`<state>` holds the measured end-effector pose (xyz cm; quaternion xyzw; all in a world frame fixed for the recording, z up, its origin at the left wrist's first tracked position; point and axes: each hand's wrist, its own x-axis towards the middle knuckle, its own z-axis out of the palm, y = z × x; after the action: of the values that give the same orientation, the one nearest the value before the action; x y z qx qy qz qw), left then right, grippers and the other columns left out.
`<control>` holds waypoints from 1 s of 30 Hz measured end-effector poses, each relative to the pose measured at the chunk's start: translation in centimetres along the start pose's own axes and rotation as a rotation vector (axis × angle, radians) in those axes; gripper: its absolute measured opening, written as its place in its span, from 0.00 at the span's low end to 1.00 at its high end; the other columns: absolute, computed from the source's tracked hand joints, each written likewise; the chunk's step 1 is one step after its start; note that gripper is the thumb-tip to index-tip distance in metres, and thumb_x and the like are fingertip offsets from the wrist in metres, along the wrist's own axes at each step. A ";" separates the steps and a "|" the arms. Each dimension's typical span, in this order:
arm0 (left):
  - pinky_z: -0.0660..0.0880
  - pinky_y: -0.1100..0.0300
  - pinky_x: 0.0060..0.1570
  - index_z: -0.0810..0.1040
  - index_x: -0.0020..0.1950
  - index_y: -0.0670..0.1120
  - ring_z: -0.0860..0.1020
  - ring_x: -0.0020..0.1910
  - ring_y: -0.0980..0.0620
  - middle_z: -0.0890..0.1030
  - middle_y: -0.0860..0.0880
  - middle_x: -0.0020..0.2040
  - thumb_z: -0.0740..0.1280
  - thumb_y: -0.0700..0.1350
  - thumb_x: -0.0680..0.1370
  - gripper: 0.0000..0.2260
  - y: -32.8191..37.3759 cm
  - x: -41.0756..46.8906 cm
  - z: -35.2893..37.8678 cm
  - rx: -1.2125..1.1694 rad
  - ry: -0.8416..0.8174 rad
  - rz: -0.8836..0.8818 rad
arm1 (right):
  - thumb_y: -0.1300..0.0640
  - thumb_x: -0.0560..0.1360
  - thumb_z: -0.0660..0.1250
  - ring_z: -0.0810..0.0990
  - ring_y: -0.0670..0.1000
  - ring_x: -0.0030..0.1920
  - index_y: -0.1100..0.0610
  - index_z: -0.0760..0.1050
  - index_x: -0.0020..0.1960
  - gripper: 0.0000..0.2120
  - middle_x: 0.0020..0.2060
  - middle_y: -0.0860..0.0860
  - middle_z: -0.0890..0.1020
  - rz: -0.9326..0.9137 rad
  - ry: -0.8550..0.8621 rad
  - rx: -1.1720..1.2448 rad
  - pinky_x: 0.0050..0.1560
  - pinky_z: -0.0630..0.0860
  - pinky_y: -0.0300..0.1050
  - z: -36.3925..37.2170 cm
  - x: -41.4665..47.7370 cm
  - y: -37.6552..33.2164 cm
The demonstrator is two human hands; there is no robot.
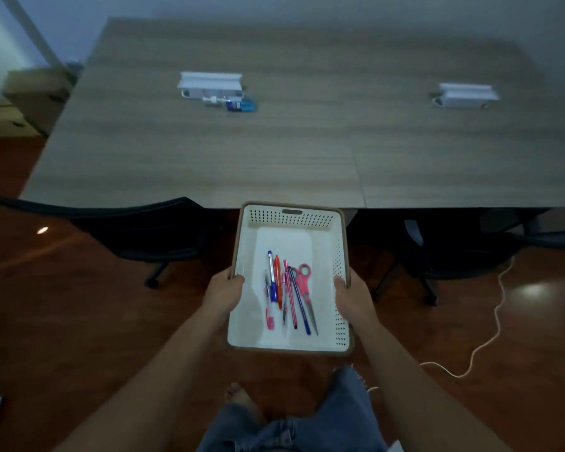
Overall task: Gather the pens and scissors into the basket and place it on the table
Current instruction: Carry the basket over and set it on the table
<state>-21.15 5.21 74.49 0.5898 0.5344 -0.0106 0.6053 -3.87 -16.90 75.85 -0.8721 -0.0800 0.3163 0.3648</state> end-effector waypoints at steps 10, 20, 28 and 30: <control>0.86 0.47 0.54 0.82 0.71 0.47 0.89 0.52 0.42 0.89 0.46 0.55 0.65 0.44 0.84 0.16 7.9 5.3 -2.1 -0.051 -0.032 0.031 | 0.54 0.86 0.61 0.85 0.57 0.64 0.49 0.77 0.76 0.19 0.67 0.52 0.85 -0.018 0.031 0.124 0.69 0.81 0.61 -1.7 5.2 -6.9; 0.81 0.44 0.67 0.85 0.67 0.44 0.88 0.57 0.44 0.90 0.45 0.59 0.68 0.49 0.85 0.15 18.3 12.0 0.6 -0.065 -0.037 0.094 | 0.54 0.86 0.63 0.87 0.56 0.61 0.48 0.79 0.75 0.18 0.63 0.50 0.87 -0.016 -0.037 0.230 0.67 0.83 0.60 -7.1 17.1 -12.1; 0.82 0.42 0.66 0.85 0.66 0.47 0.89 0.57 0.46 0.90 0.48 0.57 0.68 0.51 0.85 0.14 26.6 17.1 3.4 -0.090 -0.015 0.175 | 0.56 0.86 0.64 0.88 0.56 0.60 0.48 0.80 0.73 0.17 0.62 0.50 0.88 -0.042 -0.115 0.285 0.67 0.83 0.62 -11.7 25.8 -15.5; 0.82 0.41 0.65 0.85 0.67 0.48 0.89 0.57 0.45 0.90 0.48 0.57 0.68 0.50 0.84 0.13 28.6 18.5 3.7 -0.100 0.017 0.207 | 0.56 0.87 0.64 0.89 0.55 0.59 0.47 0.79 0.74 0.18 0.62 0.50 0.88 -0.029 -0.139 0.283 0.65 0.84 0.62 -12.2 27.5 -16.4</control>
<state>7.58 22.64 81.37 0.6110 0.4759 0.0836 0.6271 26.73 -2.05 80.04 -0.7867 -0.0726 0.3787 0.4822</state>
